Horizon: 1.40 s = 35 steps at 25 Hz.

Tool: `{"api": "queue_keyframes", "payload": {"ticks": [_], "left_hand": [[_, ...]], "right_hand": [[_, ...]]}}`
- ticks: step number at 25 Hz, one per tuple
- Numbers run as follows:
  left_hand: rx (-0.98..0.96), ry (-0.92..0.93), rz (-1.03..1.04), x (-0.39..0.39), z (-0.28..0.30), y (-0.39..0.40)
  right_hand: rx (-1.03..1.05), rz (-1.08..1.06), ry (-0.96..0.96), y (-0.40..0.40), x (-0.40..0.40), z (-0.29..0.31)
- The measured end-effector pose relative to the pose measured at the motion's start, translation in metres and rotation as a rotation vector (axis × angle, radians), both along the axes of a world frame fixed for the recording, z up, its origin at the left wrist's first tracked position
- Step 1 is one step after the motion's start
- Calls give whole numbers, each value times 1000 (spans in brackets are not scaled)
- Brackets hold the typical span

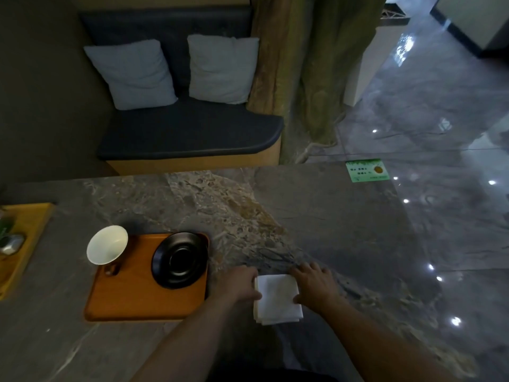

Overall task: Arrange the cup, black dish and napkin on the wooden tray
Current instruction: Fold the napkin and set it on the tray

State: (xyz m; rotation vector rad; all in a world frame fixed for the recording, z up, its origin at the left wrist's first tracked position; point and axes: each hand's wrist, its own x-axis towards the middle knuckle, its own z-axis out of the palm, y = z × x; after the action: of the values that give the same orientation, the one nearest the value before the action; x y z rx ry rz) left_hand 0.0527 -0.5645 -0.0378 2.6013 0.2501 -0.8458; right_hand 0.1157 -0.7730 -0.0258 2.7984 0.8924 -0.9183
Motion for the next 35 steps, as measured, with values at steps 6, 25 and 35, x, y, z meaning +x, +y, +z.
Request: {"api": "queue_keyframes", "payload": {"ticks": [6, 25, 35], "left_hand": [[-19, -115, 55, -7, -5, -13], [-820, -321, 796, -95, 64, -18], [-799, -431, 927, -151, 122, 8]], "right_hand": [[100, -74, 16, -4, -6, -13], [939, -800, 627, -14, -56, 40], [1124, -850, 709, 34, -94, 49]]}}
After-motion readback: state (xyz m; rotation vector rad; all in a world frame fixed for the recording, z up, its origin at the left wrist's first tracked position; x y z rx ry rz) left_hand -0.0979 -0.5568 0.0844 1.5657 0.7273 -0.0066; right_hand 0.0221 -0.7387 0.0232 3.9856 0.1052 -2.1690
